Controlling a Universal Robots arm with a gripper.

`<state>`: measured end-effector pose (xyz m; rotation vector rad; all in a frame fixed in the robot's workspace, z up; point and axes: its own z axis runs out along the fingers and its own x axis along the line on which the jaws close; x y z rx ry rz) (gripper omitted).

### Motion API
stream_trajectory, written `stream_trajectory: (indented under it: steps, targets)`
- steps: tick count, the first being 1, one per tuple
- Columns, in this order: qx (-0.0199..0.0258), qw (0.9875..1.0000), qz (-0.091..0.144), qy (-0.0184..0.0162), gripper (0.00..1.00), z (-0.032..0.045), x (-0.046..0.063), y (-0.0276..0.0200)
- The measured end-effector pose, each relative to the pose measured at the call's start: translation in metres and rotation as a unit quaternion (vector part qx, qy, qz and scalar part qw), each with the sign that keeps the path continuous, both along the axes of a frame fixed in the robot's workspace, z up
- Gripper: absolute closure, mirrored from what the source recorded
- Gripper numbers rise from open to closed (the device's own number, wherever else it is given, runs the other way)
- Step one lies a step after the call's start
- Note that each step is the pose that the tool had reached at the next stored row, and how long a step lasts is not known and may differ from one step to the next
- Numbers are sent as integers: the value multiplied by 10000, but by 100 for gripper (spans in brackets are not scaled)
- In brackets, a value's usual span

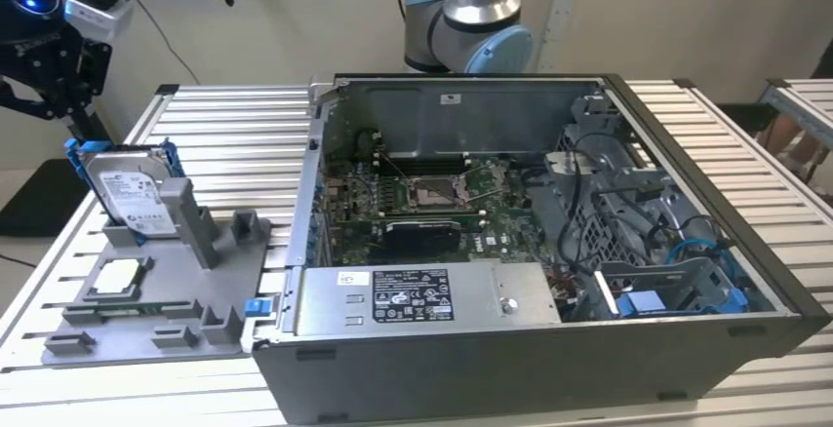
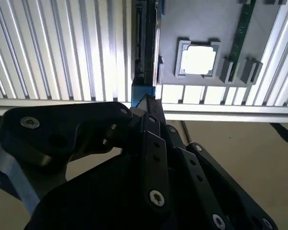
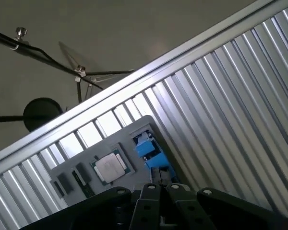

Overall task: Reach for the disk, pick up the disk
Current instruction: 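Pick up the disk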

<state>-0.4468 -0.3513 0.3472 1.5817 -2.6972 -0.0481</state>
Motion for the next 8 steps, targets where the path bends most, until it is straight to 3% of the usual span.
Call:
stream_trajectory:
  steps: [4, 8]
  targets:
    - [0, 9993, 362, -18, 100, -1, 1, 0]
    - [0, 9974, 724, -35, 100, -1, 1, 0]
